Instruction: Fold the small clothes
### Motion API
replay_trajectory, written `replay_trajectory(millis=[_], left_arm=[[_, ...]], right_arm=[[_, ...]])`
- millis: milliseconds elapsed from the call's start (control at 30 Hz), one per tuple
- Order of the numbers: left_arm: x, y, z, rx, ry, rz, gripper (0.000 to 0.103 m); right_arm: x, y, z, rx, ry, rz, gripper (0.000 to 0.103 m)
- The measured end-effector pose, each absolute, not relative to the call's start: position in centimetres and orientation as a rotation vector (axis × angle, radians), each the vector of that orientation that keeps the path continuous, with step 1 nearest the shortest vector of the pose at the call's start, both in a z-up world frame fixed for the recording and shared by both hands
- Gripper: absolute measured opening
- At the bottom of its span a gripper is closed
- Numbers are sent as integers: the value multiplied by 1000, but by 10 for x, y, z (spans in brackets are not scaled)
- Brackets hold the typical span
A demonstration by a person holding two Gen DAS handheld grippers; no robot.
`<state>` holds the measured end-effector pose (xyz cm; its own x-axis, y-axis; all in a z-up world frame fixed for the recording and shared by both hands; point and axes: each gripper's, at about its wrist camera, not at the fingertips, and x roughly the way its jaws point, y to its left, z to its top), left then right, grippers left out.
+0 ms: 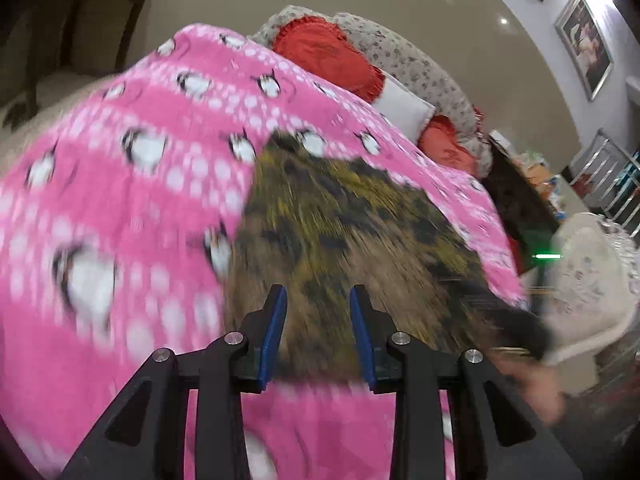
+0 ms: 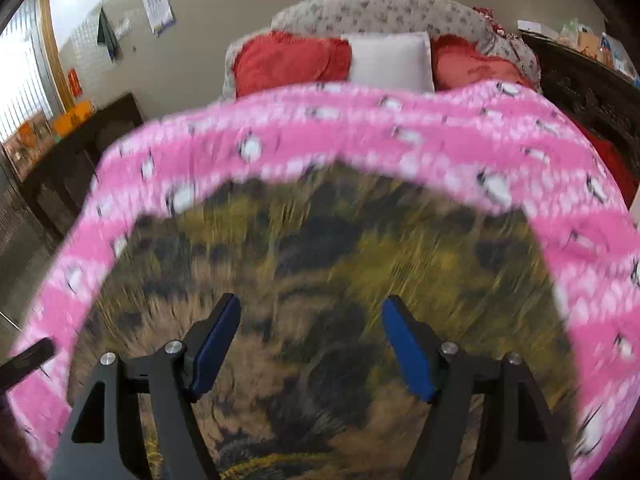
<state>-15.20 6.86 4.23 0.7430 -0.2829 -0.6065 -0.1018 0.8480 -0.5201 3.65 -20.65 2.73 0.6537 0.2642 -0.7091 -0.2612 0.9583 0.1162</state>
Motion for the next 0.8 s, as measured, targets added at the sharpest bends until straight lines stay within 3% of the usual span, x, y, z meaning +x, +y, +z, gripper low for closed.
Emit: replay_trajectory(millis=[67,200,567,800], left_arm=[[-169,62,33,-583,773,-136,20],[-180,65,-4,-672,866,-104,20],[-142,104,-24,-1010,799,-74,20],[-137,89,-22,-965,825,-182,20]], right_arm=[[32,-194,-4,-92,828,275,80],[30,-202,-6,-24,802,306,85],[30,-202,-6,-27,796,309,86],[30,-202,-6,-26,797,309,87]])
